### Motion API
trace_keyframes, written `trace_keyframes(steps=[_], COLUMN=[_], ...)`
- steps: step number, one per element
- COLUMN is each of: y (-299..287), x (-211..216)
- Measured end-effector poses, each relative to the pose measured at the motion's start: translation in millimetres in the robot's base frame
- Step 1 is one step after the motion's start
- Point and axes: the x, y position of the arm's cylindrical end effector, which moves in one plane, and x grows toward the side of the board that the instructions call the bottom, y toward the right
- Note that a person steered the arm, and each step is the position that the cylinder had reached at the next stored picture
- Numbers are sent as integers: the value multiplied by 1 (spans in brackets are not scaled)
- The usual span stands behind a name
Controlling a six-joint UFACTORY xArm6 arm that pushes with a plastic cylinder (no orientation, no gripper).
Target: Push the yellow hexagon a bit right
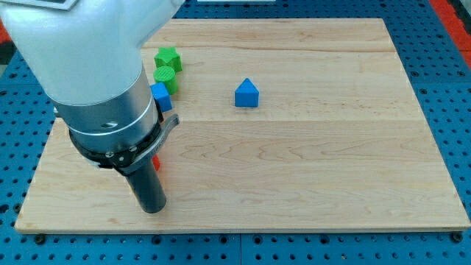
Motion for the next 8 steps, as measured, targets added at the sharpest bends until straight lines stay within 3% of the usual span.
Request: trace_keyframes(steps=[2, 3, 4, 5, 6, 8], y=[1, -18, -83, -147, -123, -95], x=[-4, 31, 17, -48, -91, -110])
